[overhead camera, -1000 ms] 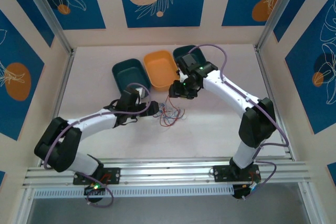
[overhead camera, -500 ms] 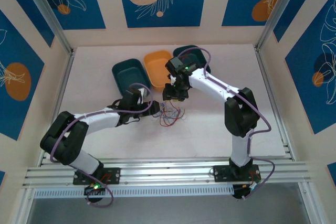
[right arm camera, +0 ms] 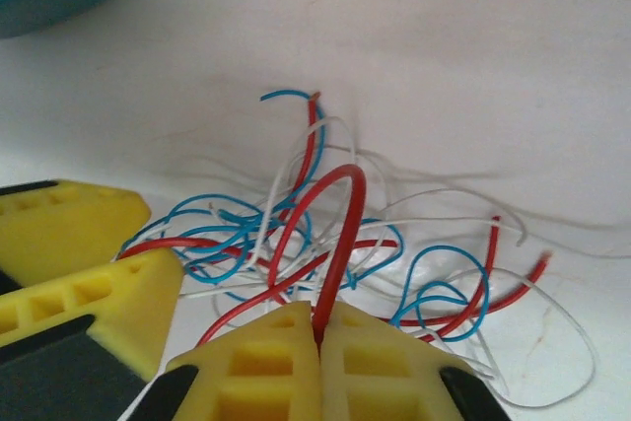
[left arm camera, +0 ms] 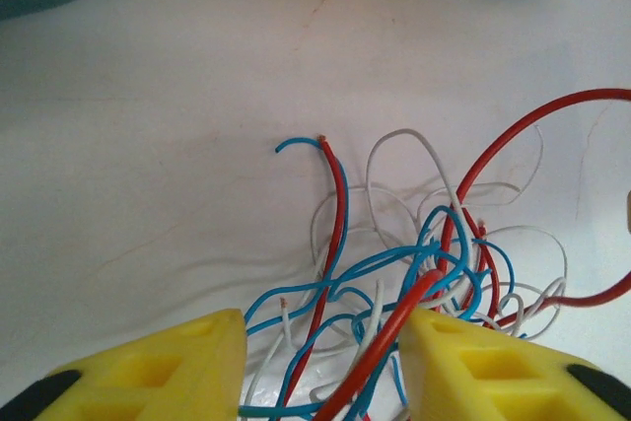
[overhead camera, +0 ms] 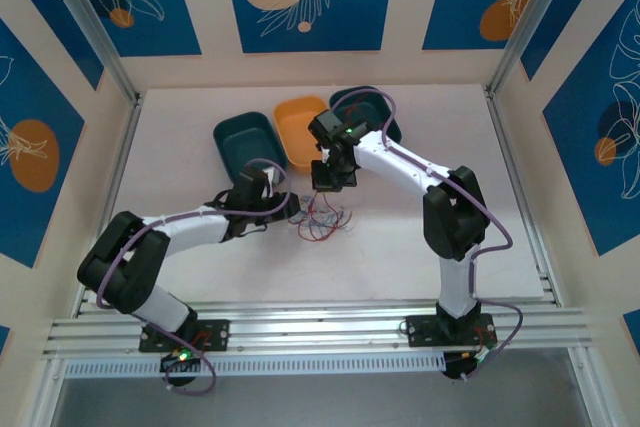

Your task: Untangle the cables

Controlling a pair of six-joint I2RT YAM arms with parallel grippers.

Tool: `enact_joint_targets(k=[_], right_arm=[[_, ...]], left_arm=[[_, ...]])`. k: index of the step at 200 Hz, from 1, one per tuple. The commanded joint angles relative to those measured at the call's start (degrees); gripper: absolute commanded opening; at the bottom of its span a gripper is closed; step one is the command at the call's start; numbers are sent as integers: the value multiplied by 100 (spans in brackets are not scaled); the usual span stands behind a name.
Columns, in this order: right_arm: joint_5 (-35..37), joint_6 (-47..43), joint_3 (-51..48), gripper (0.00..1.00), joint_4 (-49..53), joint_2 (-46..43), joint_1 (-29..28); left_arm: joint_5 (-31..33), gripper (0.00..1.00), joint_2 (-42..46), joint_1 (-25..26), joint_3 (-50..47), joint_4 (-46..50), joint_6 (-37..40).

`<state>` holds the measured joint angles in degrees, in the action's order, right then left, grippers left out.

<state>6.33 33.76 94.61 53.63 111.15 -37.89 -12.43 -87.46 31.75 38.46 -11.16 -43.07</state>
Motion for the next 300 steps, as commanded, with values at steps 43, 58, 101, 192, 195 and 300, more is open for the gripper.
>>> enact_joint_targets(k=[43, 58, 101, 192, 195, 300], right_arm=[[832, 72, -399, 0, -10, -1184, -34], [974, 79, -487, 0, -58, -1435, -35], [1194, 78, -737, 0, -282, -2036, -42], [1587, -175, -1156, 0, -1100, -3420, -120], [1609, -195, -1171, 0, -1119, -3462, -122], [2052, -803, -691, 0, -792, -3970, -117]], left_arm=[[45, 33, -97, -47, -119, 36, 35], [23, 32, -154, -55, -119, 35, 60], [-66, 27, -294, -54, -93, -94, 54], [-125, 24, -419, -54, -74, -176, 44], [-128, 24, -421, -52, -75, -176, 40], [19, 10, -364, -51, -117, -85, 7]])
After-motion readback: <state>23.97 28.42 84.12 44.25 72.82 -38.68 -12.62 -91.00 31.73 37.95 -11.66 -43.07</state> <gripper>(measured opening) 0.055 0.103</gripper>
